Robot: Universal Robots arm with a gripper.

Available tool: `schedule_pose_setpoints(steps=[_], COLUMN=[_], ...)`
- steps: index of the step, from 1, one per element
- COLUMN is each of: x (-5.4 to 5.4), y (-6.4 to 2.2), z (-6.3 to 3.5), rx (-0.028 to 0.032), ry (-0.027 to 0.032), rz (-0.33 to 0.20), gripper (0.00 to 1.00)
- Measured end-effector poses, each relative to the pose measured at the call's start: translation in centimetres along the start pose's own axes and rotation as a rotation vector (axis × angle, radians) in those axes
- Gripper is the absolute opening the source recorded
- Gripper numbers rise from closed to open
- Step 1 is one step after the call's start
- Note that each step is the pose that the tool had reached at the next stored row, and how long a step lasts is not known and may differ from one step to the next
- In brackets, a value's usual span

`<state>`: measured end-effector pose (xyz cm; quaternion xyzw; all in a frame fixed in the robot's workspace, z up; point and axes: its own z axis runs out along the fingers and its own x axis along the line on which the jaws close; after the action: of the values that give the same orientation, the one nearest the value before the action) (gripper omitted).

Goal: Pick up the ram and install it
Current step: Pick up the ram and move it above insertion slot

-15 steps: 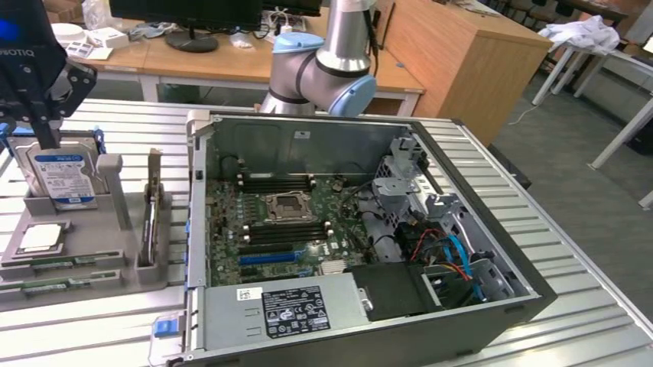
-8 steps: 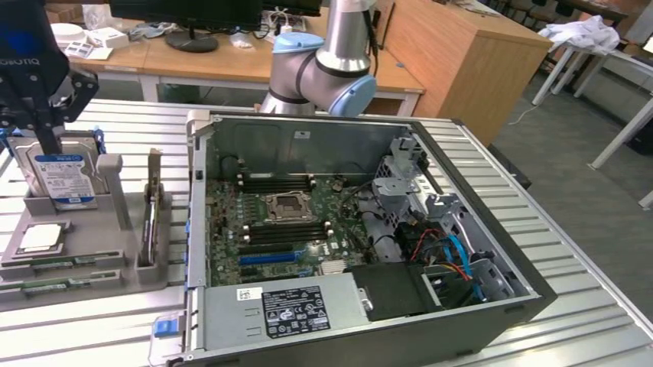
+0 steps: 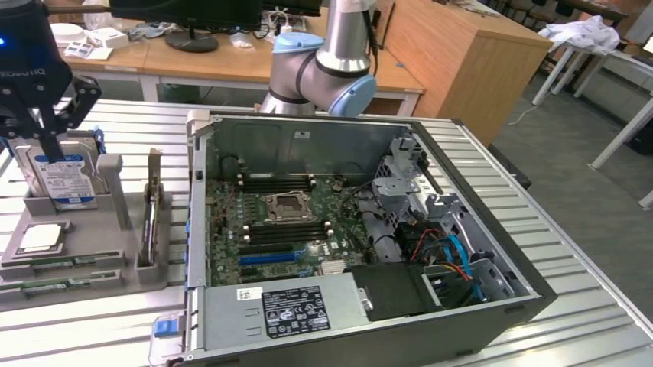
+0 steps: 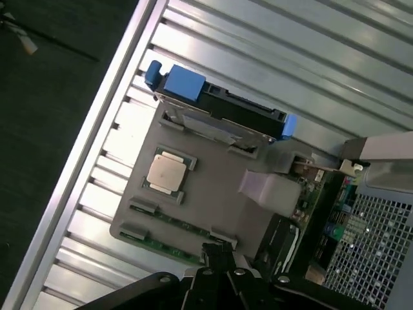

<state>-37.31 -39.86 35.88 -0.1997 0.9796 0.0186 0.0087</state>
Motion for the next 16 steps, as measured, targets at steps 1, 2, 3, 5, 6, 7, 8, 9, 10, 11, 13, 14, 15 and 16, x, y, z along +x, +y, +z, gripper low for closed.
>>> schedule_pose_setpoints(steps=[1, 2, 3, 5, 6, 7, 8, 9, 10, 11, 13, 14, 15, 16], x=[0.0, 0.0, 0.0, 0.0, 0.0, 0.0, 0.0, 0.0, 0.0, 0.0, 0.0, 0.1, 0.1, 0.1], y=[0.0, -0.01, -0.01, -0.02, -0.03, -0.03, -0.04, -0.04, -0.05, -0.05, -0.06, -0.07, -0.07, -0.08], z=[0.14, 0.3, 0.44, 0.72, 0.87, 1.01, 1.17, 1.31, 1.45, 1.59, 1.87, 2.03, 2.17, 2.31], rx=[-0.0004, -0.0009, -0.0015, -0.0023, -0.0028, -0.0033, -0.0038, -0.0042, -0.0048, -0.0052, -0.0062, -0.0067, -0.0072, -0.0077], ry=[0.0006, 0.0011, 0.0017, 0.003, 0.0036, 0.004, 0.0047, 0.0054, 0.0058, 0.0064, 0.0076, 0.0082, 0.0087, 0.0093], rz=[-0.018, -0.037, -0.055, -0.091, -0.109, -0.127, -0.146, -0.164, -0.182, -0.2, -0.236, -0.255, -0.273, -0.291], gripper=[0.11, 0.16, 0.16, 0.24, 0.25, 0.25, 0.25, 0.31, 0.31, 0.31, 0.31, 0.31, 0.31, 0.31])
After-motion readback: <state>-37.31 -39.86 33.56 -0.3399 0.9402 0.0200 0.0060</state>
